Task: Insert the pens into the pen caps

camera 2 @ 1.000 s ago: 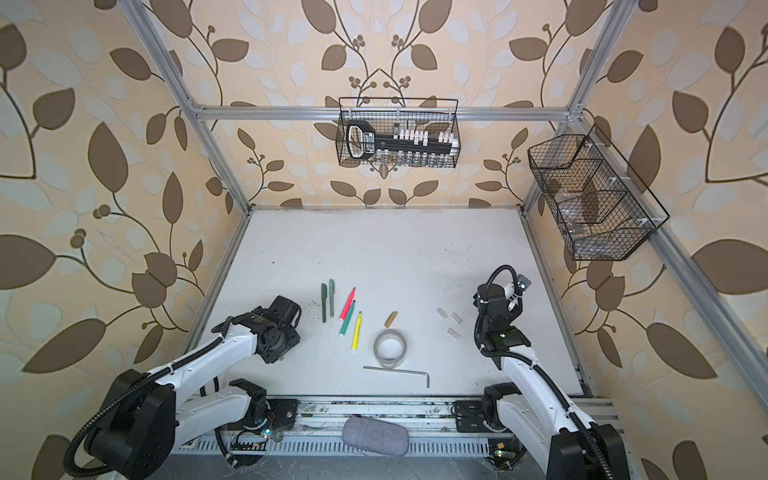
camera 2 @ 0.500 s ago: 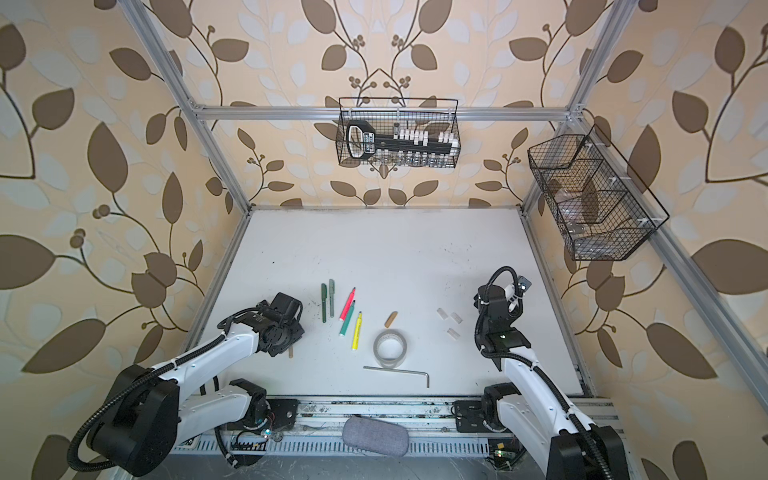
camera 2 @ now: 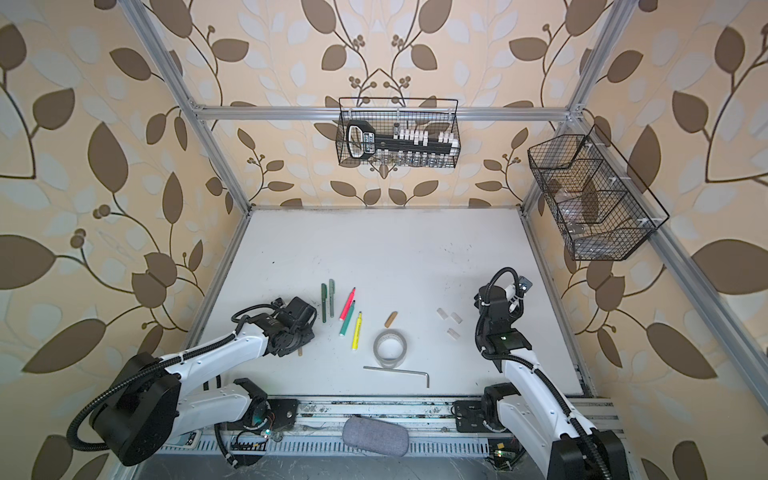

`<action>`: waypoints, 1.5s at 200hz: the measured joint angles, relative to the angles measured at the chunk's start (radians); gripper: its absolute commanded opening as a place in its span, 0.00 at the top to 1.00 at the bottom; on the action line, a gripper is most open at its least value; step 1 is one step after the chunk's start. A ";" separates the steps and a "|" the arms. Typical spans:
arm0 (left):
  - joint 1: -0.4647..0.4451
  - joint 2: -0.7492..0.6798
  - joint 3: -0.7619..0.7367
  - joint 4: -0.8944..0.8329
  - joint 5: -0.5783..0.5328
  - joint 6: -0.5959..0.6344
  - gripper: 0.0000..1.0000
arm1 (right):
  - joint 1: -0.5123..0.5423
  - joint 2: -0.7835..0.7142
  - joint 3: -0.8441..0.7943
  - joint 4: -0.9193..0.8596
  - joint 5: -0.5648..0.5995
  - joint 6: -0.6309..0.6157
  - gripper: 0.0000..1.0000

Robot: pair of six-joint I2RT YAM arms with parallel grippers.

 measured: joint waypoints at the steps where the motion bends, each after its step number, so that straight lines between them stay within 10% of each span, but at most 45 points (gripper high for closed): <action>1: -0.002 0.002 0.000 0.000 -0.001 0.000 0.70 | 0.000 0.000 -0.001 0.000 0.000 0.000 0.25; 172: -0.091 -0.019 0.015 -0.013 -0.010 0.045 1.00 | -0.002 -0.060 -0.009 -0.048 -0.024 0.021 0.24; 239: -0.098 -0.321 0.177 -0.043 0.083 0.206 1.00 | 0.137 -0.282 0.051 -0.129 -0.385 0.219 0.21; 300: -0.174 -0.220 0.269 0.230 0.270 0.348 1.00 | 0.329 -0.014 0.387 -0.087 -0.701 0.216 0.25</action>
